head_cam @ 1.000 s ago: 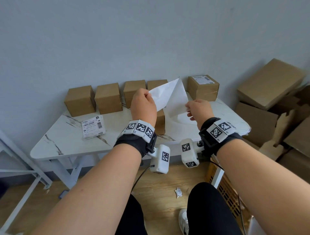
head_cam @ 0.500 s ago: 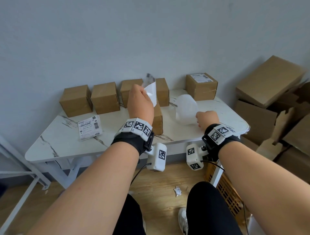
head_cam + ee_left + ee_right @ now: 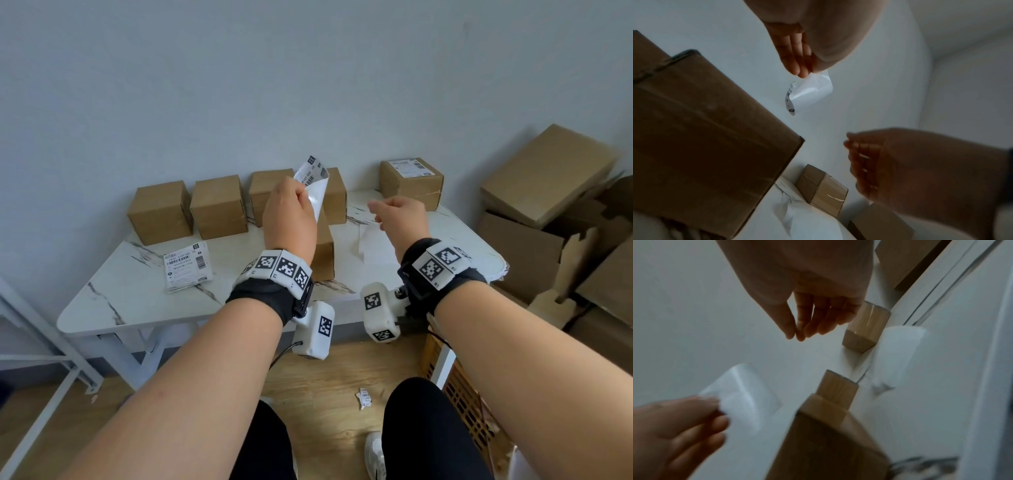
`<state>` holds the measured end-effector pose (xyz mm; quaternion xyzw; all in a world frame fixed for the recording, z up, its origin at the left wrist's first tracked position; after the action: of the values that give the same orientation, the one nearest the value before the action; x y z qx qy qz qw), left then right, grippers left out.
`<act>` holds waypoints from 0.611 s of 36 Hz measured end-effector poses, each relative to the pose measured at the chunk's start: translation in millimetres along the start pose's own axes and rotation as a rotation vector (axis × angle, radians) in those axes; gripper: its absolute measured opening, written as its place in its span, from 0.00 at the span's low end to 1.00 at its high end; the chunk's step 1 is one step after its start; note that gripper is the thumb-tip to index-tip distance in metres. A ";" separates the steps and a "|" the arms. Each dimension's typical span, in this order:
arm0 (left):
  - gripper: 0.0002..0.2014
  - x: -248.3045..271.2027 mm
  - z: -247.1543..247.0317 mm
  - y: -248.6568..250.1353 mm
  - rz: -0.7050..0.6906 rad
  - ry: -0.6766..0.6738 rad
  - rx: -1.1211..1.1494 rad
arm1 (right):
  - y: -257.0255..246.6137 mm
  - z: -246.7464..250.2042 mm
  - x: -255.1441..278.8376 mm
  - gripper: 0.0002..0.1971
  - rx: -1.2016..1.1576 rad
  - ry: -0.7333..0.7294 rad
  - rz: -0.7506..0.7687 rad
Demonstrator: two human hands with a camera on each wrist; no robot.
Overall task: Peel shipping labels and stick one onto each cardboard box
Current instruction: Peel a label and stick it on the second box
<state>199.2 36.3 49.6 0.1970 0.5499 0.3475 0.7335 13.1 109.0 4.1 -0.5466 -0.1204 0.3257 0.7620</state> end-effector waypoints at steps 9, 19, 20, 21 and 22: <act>0.07 5.6 6.4 19.3 -0.129 -0.064 -0.041 | -50.6 -15.2 21.4 0.17 -0.156 -0.131 0.074; 0.08 15.9 12.9 29.8 -0.328 -0.128 -0.104 | -58.9 -20.6 30.5 0.07 -0.169 -0.162 0.053; 0.07 16.4 14.0 28.9 -0.337 -0.128 -0.109 | -59.4 -21.3 30.3 0.07 -0.158 -0.162 0.051; 0.06 16.5 14.9 27.6 -0.346 -0.128 -0.114 | -59.9 -22.0 30.2 0.07 -0.147 -0.161 0.046; 0.05 16.3 15.4 25.5 -0.354 -0.131 -0.120 | -59.9 -23.1 29.7 0.09 -0.141 -0.160 0.040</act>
<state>208.8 66.9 60.7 0.0754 0.5053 0.2318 0.8278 70.0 98.8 44.9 -0.5735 -0.1926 0.3743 0.7028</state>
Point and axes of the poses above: each hand's wrist, its own x-axis away from the middle knuckle, its own z-axis out of the back of the hand, y = z × x, the point moved 6 cm from there along -x, towards the middle knuckle, and after that the axes turned 12 degrees about x, right-handed, at the moved point
